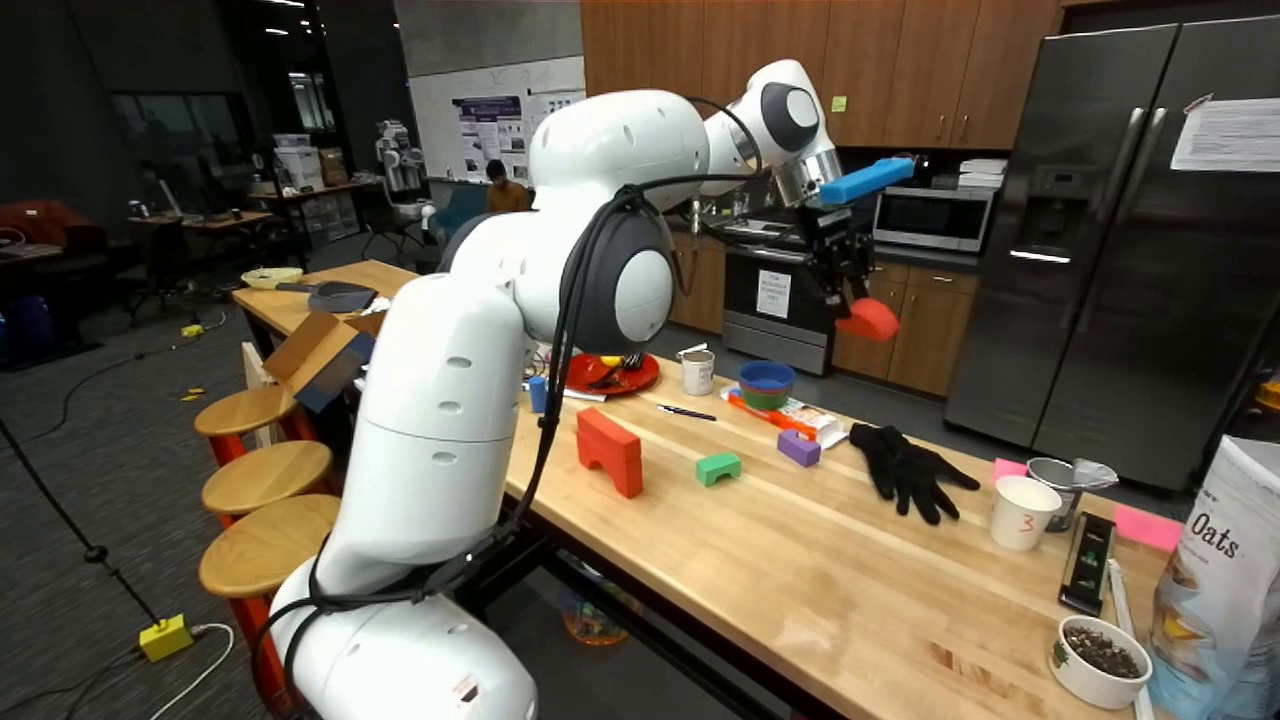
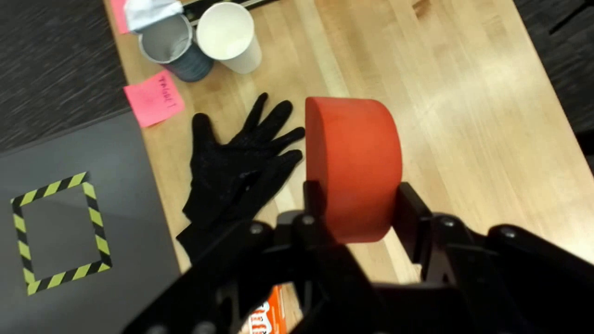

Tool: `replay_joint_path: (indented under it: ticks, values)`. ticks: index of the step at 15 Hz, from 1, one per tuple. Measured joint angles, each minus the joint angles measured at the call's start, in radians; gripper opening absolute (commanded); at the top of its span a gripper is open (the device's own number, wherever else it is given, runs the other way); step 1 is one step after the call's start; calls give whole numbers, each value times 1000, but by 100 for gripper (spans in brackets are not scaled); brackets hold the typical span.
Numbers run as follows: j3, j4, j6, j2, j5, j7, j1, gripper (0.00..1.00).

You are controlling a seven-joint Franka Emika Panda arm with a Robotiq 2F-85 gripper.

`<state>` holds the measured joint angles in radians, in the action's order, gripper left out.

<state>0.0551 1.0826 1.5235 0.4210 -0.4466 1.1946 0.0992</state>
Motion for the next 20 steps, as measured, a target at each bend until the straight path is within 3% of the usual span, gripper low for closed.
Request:
replay_joint_path:
  ticks: [4, 8, 9, 13, 14, 20]
  values:
    - [-12, -116, 38, 55, 13, 111, -20, 16]
    - [-24, -234, 50, 137, 109, 152, -19, 16]
    - [-25, -270, 31, 157, 118, 153, -19, 41]
    - [-24, -373, -42, 203, 128, 152, -15, 41]
    - [-24, -380, -45, 206, 128, 152, -14, 16]
    - [-28, -393, -28, 219, 120, 197, -39, 16]
